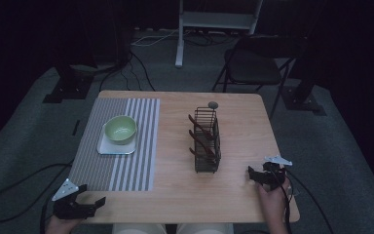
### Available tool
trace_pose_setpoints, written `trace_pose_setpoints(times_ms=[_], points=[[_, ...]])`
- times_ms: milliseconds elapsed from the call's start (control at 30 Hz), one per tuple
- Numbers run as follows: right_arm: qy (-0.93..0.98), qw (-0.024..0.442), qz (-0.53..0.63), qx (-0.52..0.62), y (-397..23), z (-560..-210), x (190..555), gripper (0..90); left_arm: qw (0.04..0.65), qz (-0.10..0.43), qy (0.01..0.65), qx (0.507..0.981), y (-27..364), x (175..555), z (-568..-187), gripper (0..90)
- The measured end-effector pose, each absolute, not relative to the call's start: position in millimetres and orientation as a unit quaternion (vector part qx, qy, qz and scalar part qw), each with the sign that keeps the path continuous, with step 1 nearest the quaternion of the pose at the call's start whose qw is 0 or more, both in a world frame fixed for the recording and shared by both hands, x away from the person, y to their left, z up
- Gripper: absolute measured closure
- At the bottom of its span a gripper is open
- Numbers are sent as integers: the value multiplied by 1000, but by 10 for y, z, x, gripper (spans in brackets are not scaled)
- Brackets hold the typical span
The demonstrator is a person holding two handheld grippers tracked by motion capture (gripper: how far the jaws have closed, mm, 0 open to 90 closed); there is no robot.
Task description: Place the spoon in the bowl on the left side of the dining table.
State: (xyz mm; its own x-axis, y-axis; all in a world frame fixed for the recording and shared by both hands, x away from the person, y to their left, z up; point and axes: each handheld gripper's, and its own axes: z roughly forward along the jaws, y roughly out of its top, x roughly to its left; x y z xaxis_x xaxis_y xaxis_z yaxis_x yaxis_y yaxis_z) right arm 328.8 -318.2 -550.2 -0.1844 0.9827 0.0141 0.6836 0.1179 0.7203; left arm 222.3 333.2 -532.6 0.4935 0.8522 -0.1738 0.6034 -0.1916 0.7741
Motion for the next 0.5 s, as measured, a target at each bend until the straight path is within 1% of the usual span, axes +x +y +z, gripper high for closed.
trace_pose_setpoints(times_ms=[467, 500], points=[[706, 245, 305, 590, -3182, -5502, 3288, 121, 439, 146, 462, 756, 3198, 2274, -5213, 23], [706, 245, 305, 590, -3182, -5502, 3288, 121, 443, 140, 458, 758, 3174, 2282, -5199, 23]])
